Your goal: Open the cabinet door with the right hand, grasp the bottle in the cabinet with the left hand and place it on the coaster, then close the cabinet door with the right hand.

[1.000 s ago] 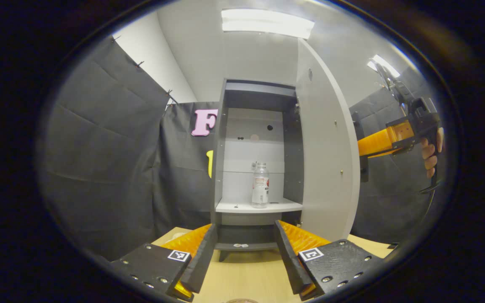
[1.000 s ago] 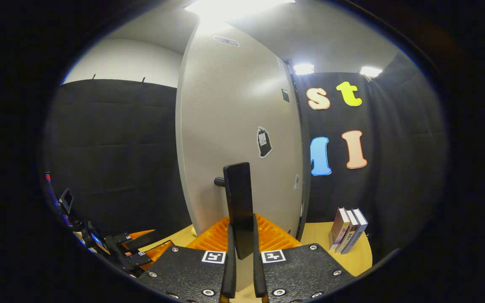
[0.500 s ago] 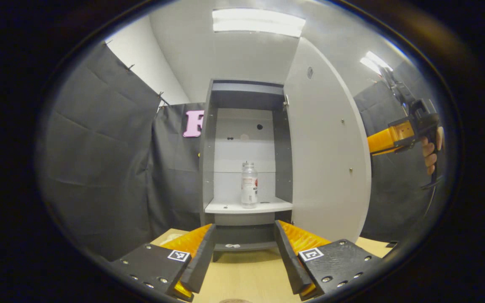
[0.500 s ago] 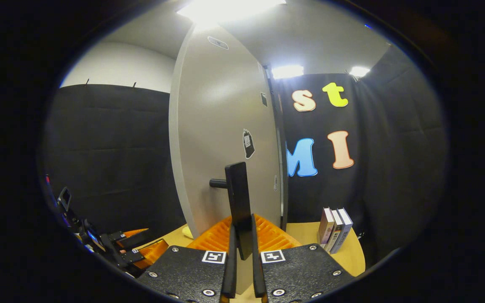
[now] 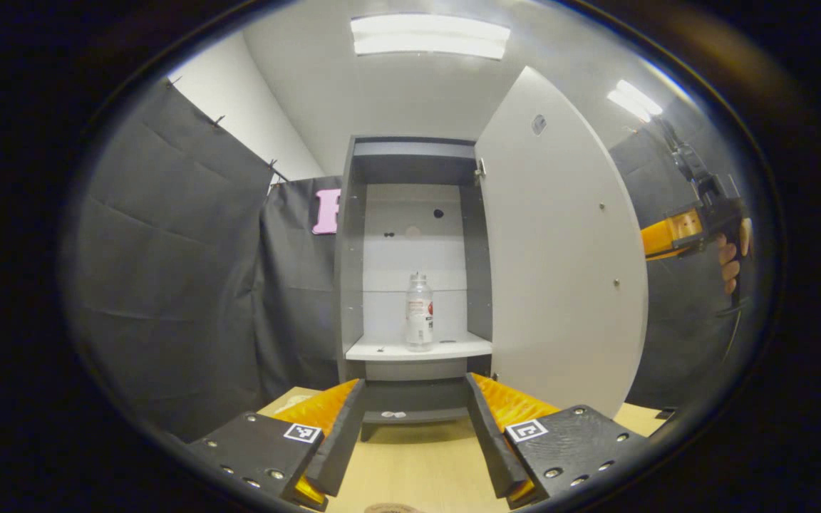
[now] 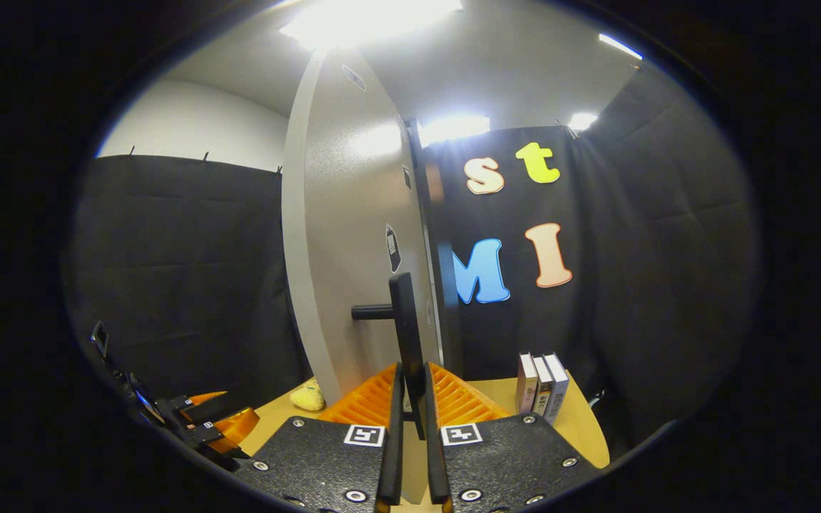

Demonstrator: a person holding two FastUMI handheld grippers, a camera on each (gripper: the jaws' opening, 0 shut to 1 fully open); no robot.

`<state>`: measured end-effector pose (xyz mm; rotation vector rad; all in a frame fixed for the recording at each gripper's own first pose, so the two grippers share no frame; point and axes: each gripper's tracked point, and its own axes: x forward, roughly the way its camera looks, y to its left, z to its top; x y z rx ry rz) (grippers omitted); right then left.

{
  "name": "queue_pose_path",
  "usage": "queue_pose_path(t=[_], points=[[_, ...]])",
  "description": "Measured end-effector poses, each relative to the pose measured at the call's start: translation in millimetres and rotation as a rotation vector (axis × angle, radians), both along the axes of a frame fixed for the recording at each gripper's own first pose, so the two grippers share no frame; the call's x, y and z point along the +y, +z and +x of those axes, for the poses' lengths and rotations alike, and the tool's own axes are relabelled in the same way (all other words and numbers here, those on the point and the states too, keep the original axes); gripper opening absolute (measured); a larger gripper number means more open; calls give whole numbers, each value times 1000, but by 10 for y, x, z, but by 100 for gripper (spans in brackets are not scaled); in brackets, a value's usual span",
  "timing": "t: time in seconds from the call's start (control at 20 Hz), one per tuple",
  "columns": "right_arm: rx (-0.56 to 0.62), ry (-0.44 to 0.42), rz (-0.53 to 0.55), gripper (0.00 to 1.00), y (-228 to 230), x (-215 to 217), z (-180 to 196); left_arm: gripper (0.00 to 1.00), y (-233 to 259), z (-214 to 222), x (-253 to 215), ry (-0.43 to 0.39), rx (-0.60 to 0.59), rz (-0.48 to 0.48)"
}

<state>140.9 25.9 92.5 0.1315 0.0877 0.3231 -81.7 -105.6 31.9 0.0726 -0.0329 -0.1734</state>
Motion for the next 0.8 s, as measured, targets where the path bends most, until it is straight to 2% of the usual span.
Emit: queue_pose_path(t=[0.1,0.2,0.25,0.4,0.5,0.55,0.6,0.75,0.8], points=[[0,44,31,14,-24,-20,-74,75,52,-85,5,23,-9,6],[2,35,30,16,-79,-149,-169,82,123,-125,21,32,-14,14],[-2,20,20,18,-110,-226,-223,78,166,-125,12,29,-14,12],[-37,-11,-31,64,-163,-487,-387,75,254,-39,20,20,-24,-16],[-60,-74,-81,93,-223,-702,-442,82,344,193,-31,14,-27,-29],[-69,-110,-100,94,-260,-793,-459,78,377,304,-46,12,-29,-30],[-74,-138,-115,94,-290,-870,-489,82,410,395,-54,9,-32,-30],[-81,-223,-152,94,-398,-1117,-486,82,480,711,-119,-1,-35,-13],[-77,-248,-157,94,-435,-1179,-497,78,485,826,-148,-8,-29,-8]])
